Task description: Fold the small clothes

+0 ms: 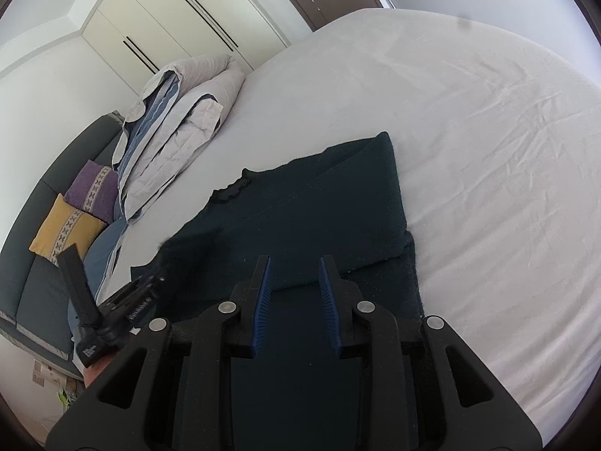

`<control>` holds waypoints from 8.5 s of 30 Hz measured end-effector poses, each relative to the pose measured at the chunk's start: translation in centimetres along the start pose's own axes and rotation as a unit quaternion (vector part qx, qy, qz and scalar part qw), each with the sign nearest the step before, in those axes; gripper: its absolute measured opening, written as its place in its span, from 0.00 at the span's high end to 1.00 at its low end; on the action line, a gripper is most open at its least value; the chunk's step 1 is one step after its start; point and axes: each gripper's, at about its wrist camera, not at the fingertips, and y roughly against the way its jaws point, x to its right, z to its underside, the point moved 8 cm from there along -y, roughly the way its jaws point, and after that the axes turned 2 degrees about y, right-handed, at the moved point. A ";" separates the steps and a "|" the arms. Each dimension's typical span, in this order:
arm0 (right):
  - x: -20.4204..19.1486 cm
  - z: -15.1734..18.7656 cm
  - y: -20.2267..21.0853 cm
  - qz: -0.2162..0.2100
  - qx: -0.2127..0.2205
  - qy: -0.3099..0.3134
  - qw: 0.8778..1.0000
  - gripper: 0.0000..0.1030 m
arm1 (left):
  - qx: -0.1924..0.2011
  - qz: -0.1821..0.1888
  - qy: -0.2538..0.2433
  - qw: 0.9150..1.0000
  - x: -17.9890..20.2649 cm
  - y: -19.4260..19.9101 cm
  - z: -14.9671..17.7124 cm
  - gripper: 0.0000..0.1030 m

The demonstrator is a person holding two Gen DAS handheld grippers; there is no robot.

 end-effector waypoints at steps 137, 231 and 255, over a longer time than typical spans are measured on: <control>2.3 19.4 10.1 -0.034 -0.061 0.007 0.998 0.46 | -0.132 0.139 0.260 0.946 -16.8 19.3 27.6 0.27; 4.0 15.6 20.4 -0.109 -0.042 -0.073 0.990 0.94 | -0.027 0.268 0.359 0.894 -16.9 25.4 22.2 0.94; 1.9 5.3 20.4 -0.143 0.047 -0.087 0.985 0.94 | 0.055 0.276 0.385 0.879 -19.5 25.1 13.7 0.94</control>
